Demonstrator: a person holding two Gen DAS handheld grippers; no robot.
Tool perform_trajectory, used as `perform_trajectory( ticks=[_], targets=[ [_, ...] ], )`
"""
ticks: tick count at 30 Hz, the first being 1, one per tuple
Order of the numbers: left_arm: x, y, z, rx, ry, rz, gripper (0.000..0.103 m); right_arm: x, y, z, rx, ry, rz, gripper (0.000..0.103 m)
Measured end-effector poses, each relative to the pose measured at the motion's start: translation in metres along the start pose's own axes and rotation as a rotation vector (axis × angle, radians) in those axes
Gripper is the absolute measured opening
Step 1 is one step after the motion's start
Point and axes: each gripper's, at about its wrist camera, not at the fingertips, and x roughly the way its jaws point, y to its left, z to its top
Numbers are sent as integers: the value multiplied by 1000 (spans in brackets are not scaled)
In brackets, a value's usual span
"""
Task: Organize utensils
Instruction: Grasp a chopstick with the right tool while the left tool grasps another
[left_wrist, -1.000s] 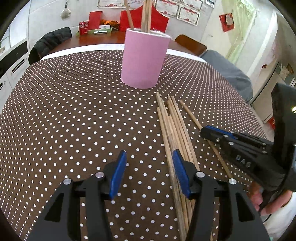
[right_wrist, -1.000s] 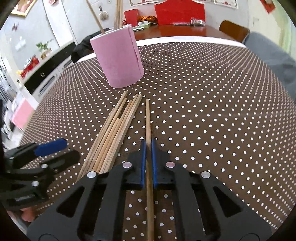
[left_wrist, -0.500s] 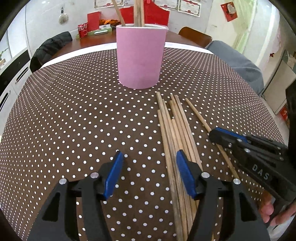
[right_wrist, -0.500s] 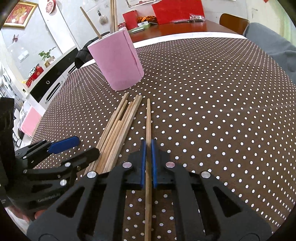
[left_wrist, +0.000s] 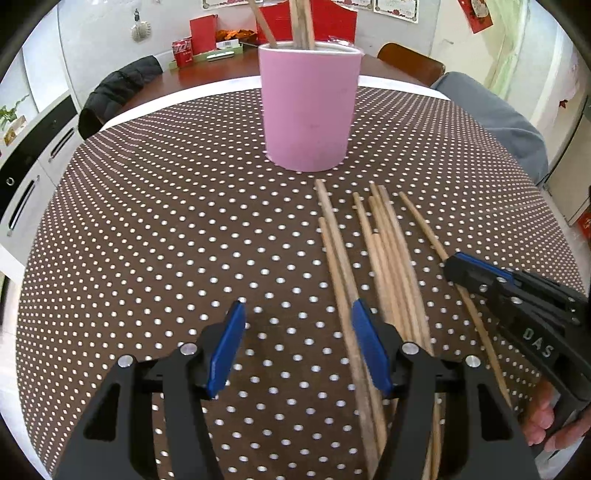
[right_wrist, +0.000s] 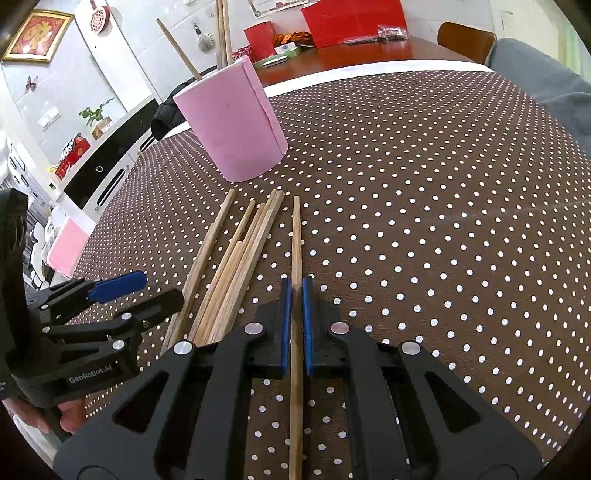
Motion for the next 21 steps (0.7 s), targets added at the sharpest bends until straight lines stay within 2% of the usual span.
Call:
perform_trajectory(
  ticks=[3, 6, 7, 13, 16, 18, 19, 20, 21],
  targets=[
    [-3, 9, -2, -33, 6, -11, 60, 1, 2, 0, -4, 1, -6, 6],
    [-3, 9, -1, 4, -2, -24, 60, 1, 3, 1, -7, 1, -9, 6],
    [0, 9, -1, 0, 6, -8, 60, 1, 3, 1, -9, 1, -11, 6],
    [9, 5, 6, -15, 20, -23, 60, 3, 3, 1, -5, 2, -6, 6],
    [16, -1, 11, 3, 13, 38, 60, 3, 3, 1, -8, 2, -9, 6],
    [17, -4, 14, -6, 3, 50, 60, 3, 2, 1, -9, 1, -11, 6],
    [18, -5, 16, -9, 1, 36, 51, 3, 2, 1, -9, 1, -11, 6],
    [17, -4, 17, -12, -13, 17, 26, 3, 2, 1, -9, 1, -13, 6],
    [17, -4, 18, -19, -21, 13, 6, 3, 2, 1, -5, -2, -18, 6]
  ],
)
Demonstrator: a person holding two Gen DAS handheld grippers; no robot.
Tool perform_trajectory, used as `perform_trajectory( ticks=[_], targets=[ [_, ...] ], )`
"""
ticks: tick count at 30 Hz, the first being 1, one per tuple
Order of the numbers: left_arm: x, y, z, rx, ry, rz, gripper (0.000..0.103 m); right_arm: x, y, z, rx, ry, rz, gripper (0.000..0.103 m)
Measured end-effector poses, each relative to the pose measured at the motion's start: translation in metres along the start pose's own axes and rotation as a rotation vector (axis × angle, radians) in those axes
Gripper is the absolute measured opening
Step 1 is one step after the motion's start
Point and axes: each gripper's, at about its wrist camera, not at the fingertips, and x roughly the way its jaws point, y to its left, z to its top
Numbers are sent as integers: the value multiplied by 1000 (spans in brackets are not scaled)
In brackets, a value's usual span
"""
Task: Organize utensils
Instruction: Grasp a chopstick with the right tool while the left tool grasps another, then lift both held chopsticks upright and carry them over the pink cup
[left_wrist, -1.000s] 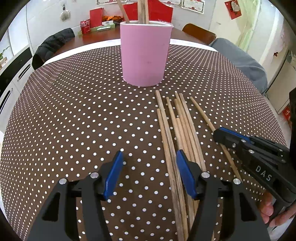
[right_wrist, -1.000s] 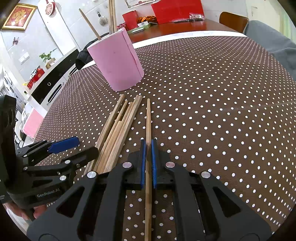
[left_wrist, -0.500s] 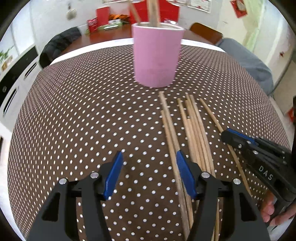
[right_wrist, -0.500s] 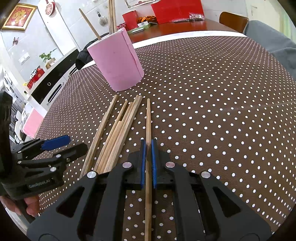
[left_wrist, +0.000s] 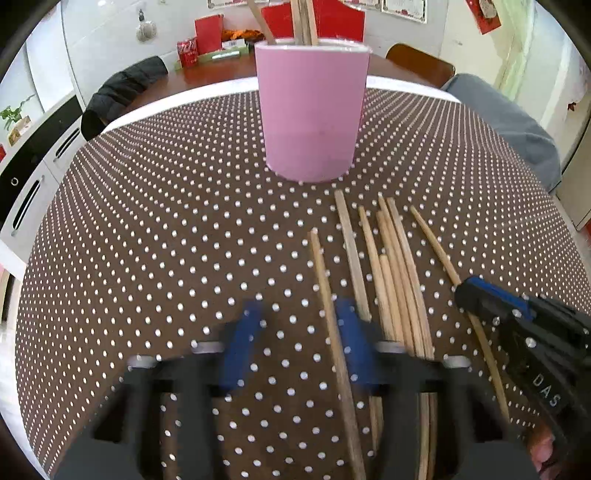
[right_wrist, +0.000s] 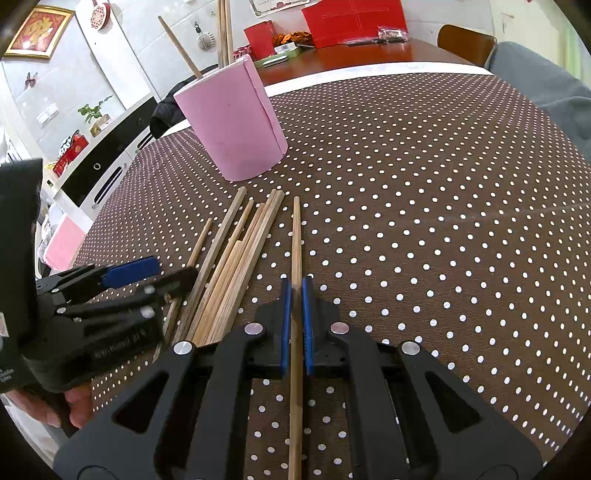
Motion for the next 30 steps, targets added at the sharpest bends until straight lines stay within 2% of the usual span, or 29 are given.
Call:
perform_trajectory(
  ticks=[2, 7, 13, 16, 19, 24, 28, 30],
  targets=[
    [1, 10, 1, -46, -3, -81, 6, 0, 3, 0, 0, -4, -16, 6],
    [-1, 31, -1, -114, -24, -171, 6, 0, 8, 0, 4, -19, -42, 6],
    [-23, 44, -1, -130, -86, -199, 6, -11, 22, 0, -39, -85, -72, 6],
    [-46, 42, 1, -113, -165, -192, 6, -20, 26, 3, -21, -116, -59, 6],
    [-67, 38, 5, -100, -238, -193, 6, -37, 33, 10, -27, -183, -62, 6],
    [-105, 29, 8, -91, -360, -190, 6, -62, 45, 23, -85, -283, -67, 6],
    [-131, 27, 13, -73, -459, -164, 6, -75, 52, 32, -113, -335, -72, 6],
    [-140, 25, 18, -64, -490, -174, 6, -78, 54, 37, -127, -352, -74, 6]
  ],
)
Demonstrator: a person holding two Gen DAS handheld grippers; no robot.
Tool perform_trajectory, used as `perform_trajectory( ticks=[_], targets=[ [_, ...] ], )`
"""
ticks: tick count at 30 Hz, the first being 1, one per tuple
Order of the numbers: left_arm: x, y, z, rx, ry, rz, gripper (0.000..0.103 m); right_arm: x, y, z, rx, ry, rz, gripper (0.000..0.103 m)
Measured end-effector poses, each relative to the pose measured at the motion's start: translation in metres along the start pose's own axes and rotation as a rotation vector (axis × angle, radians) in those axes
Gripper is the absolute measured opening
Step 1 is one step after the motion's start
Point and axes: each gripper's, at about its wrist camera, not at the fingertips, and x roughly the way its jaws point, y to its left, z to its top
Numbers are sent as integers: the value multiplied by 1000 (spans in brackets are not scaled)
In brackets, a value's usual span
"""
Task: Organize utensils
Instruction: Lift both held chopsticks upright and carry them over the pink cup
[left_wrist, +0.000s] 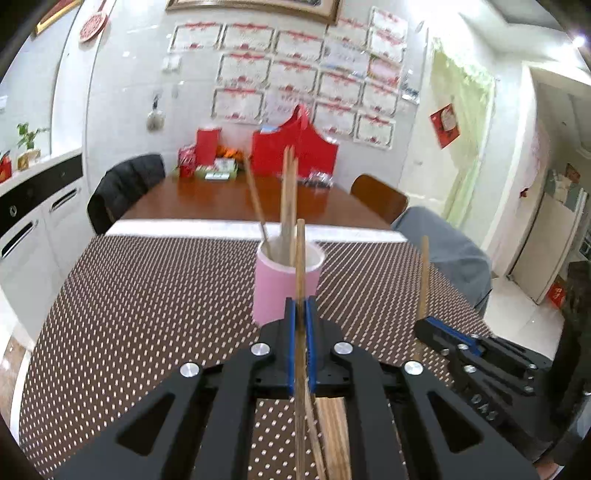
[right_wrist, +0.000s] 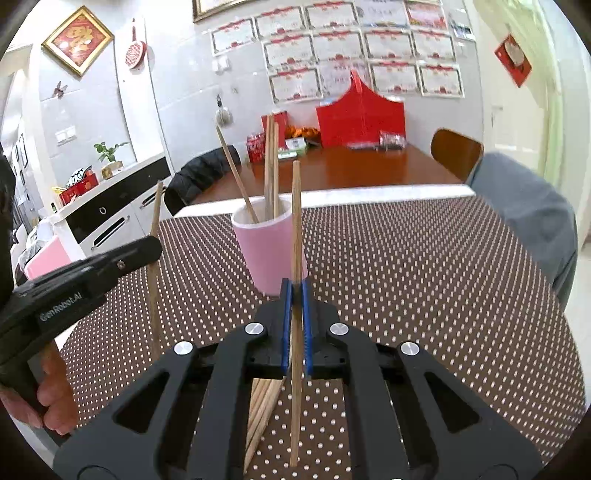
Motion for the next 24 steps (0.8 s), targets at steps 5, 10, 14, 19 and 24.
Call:
perform_trajectory(
  ticks=[5, 10, 14, 19, 24],
  targets=[
    [-8, -8, 24, 14, -83, 16, 6, -4, 1, 16, 11, -39, -13, 5],
    [-7, -13, 44, 26, -144, 41, 6, -5, 8, 36, 10, -85, -18, 5],
    [-4, -19, 64, 60, -213, 69, 6, -8, 17, 59, -28, -148, -31, 5],
    [-6, -24, 83, 84, -274, 89, 6, -12, 21, 86, -45, -200, -41, 5],
    [-9, -30, 100, 105, -349, 90, 6, -16, 20, 116, -51, -255, -46, 5]
  ],
)
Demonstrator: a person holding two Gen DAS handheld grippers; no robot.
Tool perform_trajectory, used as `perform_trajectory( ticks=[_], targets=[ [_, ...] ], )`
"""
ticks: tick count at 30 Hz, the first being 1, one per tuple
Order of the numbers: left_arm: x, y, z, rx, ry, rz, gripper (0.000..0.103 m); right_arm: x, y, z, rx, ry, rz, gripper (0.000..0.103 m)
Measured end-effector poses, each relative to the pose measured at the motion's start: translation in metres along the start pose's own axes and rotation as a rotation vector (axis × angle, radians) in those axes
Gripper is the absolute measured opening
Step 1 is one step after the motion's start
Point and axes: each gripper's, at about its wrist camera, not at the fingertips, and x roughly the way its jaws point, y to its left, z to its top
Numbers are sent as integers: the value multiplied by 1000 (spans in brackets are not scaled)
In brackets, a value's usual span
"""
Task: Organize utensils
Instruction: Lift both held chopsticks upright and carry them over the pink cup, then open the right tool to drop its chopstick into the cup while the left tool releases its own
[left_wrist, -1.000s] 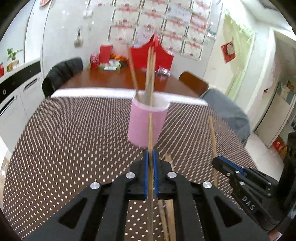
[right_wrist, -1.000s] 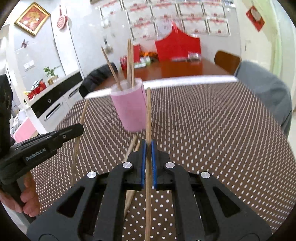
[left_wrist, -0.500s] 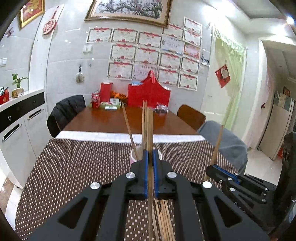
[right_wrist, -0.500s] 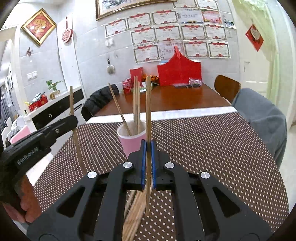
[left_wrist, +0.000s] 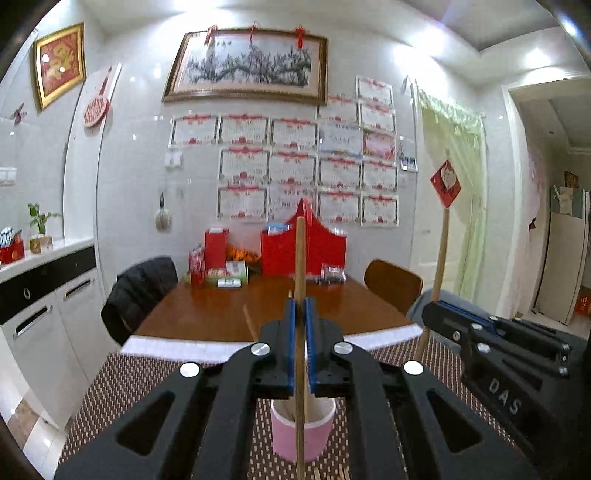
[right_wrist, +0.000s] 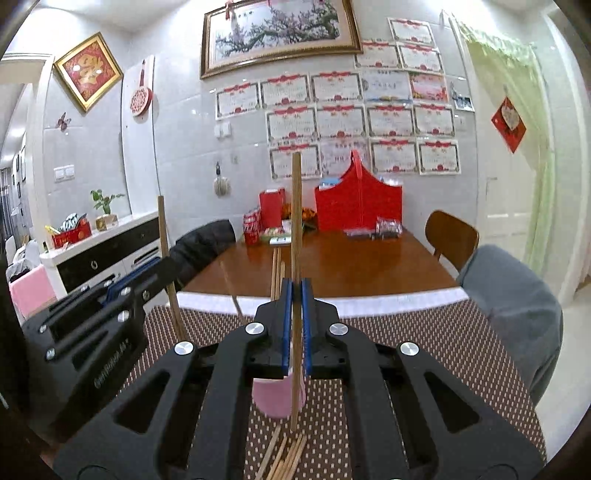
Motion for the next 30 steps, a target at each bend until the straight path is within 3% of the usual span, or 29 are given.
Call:
perform_trajectory(
  ticks=[11, 18, 30],
  targets=[
    [26, 2, 30, -23, -119, 54, 6, 33, -4, 37, 28, -47, 34, 5],
    [56, 9, 20, -54, -149, 45, 6, 75, -11, 30, 61, 13, 49, 6],
    [100, 30, -34, -60, 18, 57, 6, 129, -4, -23, 12, 200, 43, 6]
  ],
)
